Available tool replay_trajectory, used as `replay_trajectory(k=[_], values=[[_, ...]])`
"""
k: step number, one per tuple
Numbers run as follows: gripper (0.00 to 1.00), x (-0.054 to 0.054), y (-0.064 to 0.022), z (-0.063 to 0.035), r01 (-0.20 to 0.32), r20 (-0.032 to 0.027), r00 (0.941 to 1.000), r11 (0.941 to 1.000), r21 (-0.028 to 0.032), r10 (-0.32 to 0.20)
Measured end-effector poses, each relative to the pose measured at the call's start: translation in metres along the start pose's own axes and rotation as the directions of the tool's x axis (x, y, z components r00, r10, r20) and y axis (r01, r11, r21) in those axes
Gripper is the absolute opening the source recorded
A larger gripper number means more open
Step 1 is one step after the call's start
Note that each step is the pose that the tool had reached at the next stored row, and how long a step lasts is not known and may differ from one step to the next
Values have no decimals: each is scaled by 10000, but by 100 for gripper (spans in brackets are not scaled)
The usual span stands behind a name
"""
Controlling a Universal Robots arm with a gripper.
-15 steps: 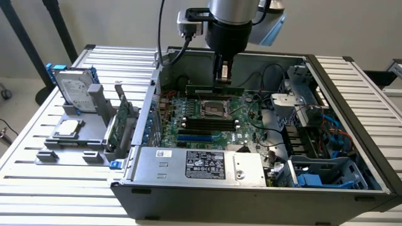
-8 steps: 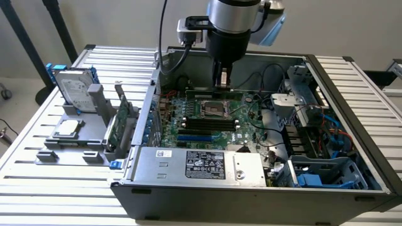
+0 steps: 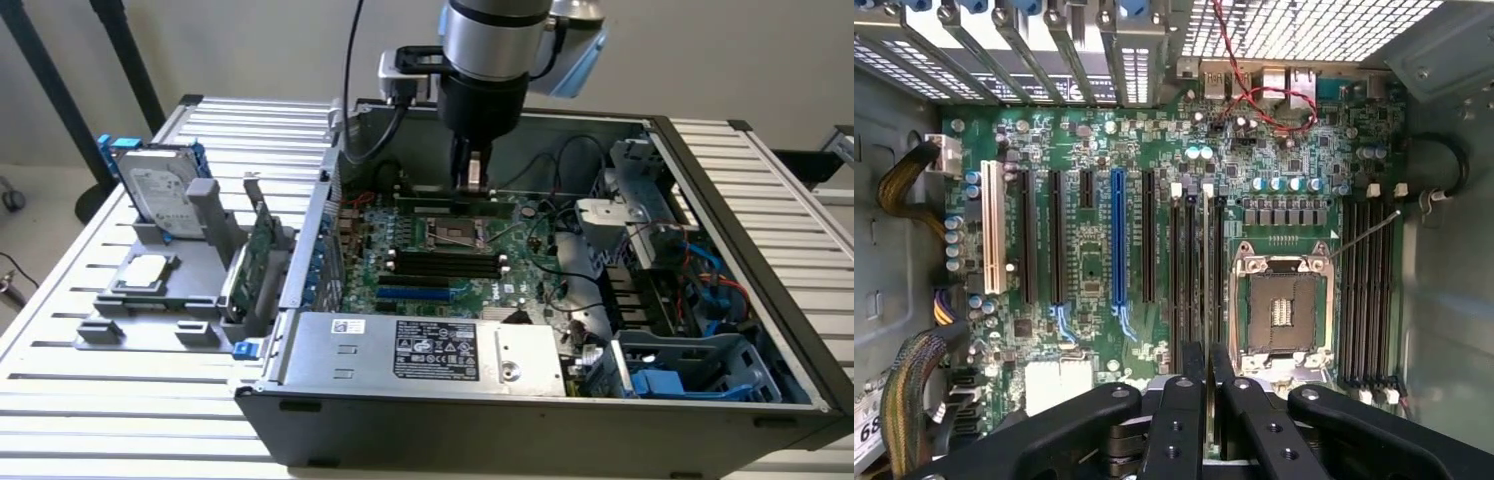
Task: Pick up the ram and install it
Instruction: 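Insert the ram into the slot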
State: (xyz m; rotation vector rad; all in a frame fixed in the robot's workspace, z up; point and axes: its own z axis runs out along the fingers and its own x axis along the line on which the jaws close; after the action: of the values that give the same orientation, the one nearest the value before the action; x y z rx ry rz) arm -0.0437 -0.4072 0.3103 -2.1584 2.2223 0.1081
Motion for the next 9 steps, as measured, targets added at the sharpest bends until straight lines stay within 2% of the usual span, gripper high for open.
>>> replay_trajectory(k=[4, 9], values=[[14, -49, 0, 62, -3, -102, 9999, 10000, 4, 3], [14, -78, 0, 122, -9, -331, 9995, 10000, 11, 9]])
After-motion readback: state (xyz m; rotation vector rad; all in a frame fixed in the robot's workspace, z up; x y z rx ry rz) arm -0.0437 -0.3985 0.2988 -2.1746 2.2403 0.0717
